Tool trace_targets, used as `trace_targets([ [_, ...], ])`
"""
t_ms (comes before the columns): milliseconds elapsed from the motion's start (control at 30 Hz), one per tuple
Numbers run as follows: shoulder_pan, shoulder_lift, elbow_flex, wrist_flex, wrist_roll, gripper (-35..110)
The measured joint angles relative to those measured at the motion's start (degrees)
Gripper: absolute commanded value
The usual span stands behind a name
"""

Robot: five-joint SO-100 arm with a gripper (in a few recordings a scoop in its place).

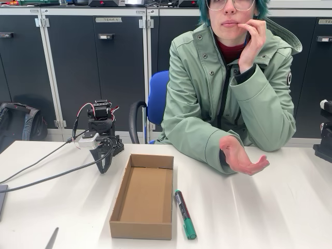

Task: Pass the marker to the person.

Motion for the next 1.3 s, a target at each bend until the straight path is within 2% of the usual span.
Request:
trace_targets([
  [767,2.20,0.00,0.00,-2.11,-0.09,-5],
  [933,1.93,0.00,-1.67,-15.03,7.47,-5],
  [1100,0.44,-1.85,-9.84,-27.07,19.95,-5],
  [1300,-0.88,-12.66,-26.02,-33.05,34.54,-5],
])
